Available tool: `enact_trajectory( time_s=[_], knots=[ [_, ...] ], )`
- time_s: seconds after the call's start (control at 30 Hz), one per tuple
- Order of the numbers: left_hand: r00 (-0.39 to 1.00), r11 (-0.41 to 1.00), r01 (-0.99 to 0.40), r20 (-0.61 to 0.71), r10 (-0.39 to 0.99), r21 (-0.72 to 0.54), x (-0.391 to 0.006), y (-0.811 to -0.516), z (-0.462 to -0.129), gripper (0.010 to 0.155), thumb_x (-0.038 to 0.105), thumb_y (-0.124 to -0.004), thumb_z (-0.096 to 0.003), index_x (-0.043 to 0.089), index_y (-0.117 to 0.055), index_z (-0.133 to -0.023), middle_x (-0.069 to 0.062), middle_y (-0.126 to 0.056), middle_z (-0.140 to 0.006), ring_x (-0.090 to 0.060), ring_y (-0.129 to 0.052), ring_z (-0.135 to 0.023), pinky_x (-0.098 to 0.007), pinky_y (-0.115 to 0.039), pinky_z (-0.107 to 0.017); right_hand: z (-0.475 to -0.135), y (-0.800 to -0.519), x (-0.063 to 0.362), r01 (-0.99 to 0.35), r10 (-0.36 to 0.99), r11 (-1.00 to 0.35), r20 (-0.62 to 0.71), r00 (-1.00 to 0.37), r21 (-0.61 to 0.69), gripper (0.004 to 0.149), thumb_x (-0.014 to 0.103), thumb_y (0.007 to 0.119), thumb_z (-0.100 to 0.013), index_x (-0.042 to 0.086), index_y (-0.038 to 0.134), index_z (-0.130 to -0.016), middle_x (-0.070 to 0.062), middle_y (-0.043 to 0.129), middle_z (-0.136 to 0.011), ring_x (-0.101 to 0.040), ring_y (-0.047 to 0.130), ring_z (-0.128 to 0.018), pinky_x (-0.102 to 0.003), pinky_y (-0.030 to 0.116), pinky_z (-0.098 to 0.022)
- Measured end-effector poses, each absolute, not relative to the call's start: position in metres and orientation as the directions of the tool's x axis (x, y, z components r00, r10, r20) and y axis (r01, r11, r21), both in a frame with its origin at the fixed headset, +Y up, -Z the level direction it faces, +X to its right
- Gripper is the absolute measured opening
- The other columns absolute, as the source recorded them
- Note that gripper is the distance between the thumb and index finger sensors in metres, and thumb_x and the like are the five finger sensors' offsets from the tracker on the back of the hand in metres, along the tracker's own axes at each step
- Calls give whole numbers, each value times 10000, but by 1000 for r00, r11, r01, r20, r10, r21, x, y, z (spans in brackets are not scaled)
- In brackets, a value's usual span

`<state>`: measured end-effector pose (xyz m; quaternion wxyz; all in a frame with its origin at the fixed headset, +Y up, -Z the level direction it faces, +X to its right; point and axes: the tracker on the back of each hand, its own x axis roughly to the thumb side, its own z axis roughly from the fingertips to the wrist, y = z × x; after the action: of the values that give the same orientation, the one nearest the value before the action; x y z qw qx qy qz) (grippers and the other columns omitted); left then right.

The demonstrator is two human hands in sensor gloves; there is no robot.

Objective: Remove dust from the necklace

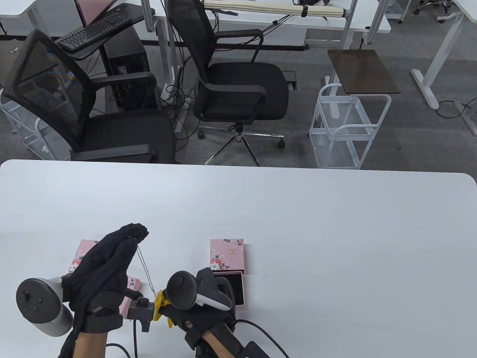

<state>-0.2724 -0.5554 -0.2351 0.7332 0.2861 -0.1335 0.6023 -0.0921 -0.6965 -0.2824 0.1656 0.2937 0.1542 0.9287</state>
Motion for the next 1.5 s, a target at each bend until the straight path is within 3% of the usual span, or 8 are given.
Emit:
enact_trajectory(
  time_s=[0.17, 0.4, 0.8, 1.03, 1.23, 1.37, 1.5],
  knots=[
    [238, 106, -959, 540, 808, 263, -275, -555, -235, 366, 470, -849, -562, 308, -916, -883, 9, -1013, -860, -222, -937, -778, -424, -822, -568, -280, -701, -96, -174, 361, -909, 507, -783, 379, 421, 345, 796, -635, 82, 762, -963, -154, 939, -782, -401, 926, -629, -514, 769, -533],
    [229, 95, -960, 541, 809, 264, -278, -554, -233, 364, 469, -849, -563, 308, -917, -883, 9, -1014, -860, -223, -936, -778, -425, -821, -567, -290, -679, -74, -172, 288, -947, 475, -831, 272, 420, 340, 801, -631, 95, 755, -970, -149, 932, -792, -398, 920, -638, -514, 765, -540],
    [240, 150, -967, 529, 814, 207, -264, -556, -238, 366, 466, -850, -564, 301, -920, -883, 3, -1015, -861, -230, -938, -777, -433, -820, -566, -311, -646, 0, -293, 300, -954, 276, -913, 66, 430, 352, 788, -638, 96, 744, -980, -154, 922, -804, -402, 911, -647, -518, 760, -545],
    [245, 174, -968, 528, 813, 181, -256, -558, -240, 367, 467, -850, -564, 302, -919, -884, 2, -1015, -862, -230, -938, -777, -433, -820, -566, -326, -669, 69, -320, 319, -947, 32, -947, -21, 459, 381, 776, -640, 94, 732, -995, -183, 899, -852, -441, 890, -688, -552, 736, -567],
    [251, 188, -967, 529, 811, 170, -251, -559, -241, 366, 467, -852, -562, 303, -921, -882, 2, -1016, -861, -231, -938, -777, -433, -821, -565, -335, -707, 113, -233, 220, -969, -145, -965, 81, 500, 378, 786, -639, 72, 701, -1025, -216, 864, -894, -473, 860, -721, -580, 709, -589],
    [257, 197, -966, 529, 809, 168, -248, -560, -242, 367, 466, -851, -562, 300, -921, -883, 1, -1016, -860, -231, -939, -776, -434, -820, -565, -339, -729, 124, -193, 141, -949, -211, -967, 248, 499, 384, 792, -639, 86, 705, -1030, -218, 860, -888, -470, 845, -724, -598, 683, -610],
    [254, 200, -967, 525, 813, 157, -247, -561, -242, 368, 467, -851, -562, 299, -921, -883, 2, -1017, -859, -232, -938, -776, -434, -820, -565, -339, -739, 130, -138, 67, -943, -234, -970, 302, 573, 407, 810, -630, 81, 654, -1075, -270, 777, -977, -517, 775, -794, -627, 637, -639]
  ],
)
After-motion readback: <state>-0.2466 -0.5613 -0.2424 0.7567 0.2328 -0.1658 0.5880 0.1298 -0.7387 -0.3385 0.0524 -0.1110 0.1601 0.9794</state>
